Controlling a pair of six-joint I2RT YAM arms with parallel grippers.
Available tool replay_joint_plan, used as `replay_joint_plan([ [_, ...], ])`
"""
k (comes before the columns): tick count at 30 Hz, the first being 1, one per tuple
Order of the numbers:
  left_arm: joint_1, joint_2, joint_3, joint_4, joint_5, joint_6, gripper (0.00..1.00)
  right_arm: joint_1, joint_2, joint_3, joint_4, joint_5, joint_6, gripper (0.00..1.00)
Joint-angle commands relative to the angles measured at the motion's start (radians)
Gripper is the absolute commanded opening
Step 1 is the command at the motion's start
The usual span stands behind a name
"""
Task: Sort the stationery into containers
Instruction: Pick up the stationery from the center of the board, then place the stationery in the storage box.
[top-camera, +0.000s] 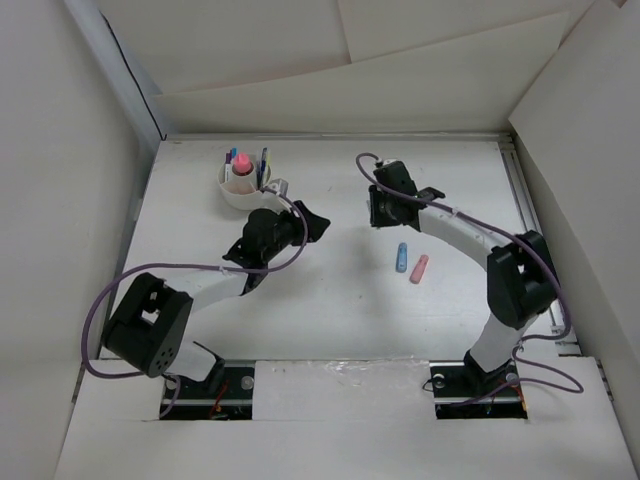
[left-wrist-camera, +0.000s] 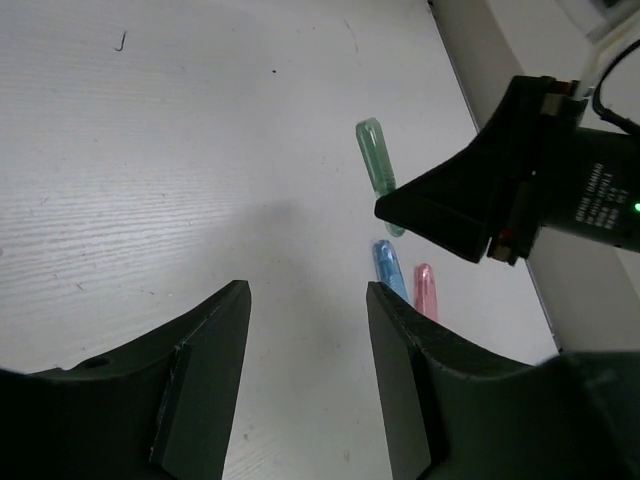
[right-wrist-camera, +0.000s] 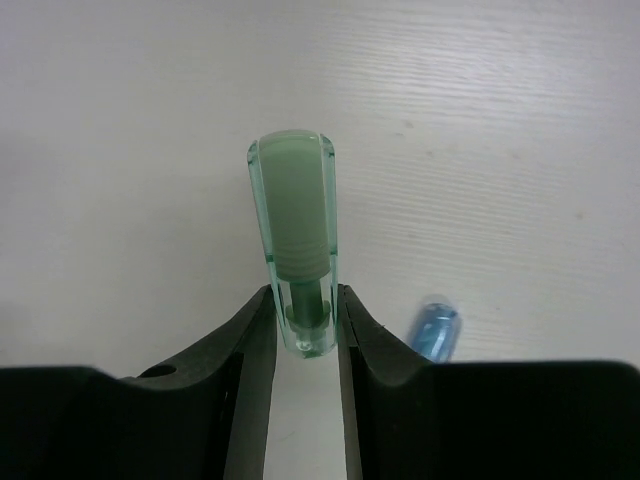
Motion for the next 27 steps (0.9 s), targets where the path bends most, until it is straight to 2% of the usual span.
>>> replay_joint_plan([
  [1, 0.021, -0.003, 0.038, 0.057, 0.069, -0.037, 0.47, 0.058, -0.072, -0.010, 0.103, -0.098, -0.025, 0.06],
  [4, 0.031, 0.022, 0.048, 0.066, 0.112, -0.051, 0.49, 0.115, -0.073, -0.019, 0.115, -0.142, -0.034, 0.06],
  [6, 0.031, 0.051, 0.057, 0.093, 0.145, -0.072, 0.54, 0.154, -0.073, -0.009, 0.115, -0.142, -0.034, 0.06],
  [13, 0.040, 0.092, 0.058, 0.112, 0.158, -0.103, 0.54, 0.227, -0.082, -0.009, 0.124, -0.174, -0.034, 0.06],
  [20, 0.040, 0.115, 0.058, 0.121, 0.149, -0.112, 0.44, 0.273, -0.082, 0.011, 0.143, -0.196, -0.034, 0.06],
  [27, 0.040, 0.125, 0.058, 0.121, 0.126, -0.112, 0.26, 0.291, -0.091, 0.011, 0.152, -0.230, -0.043, 0.06],
])
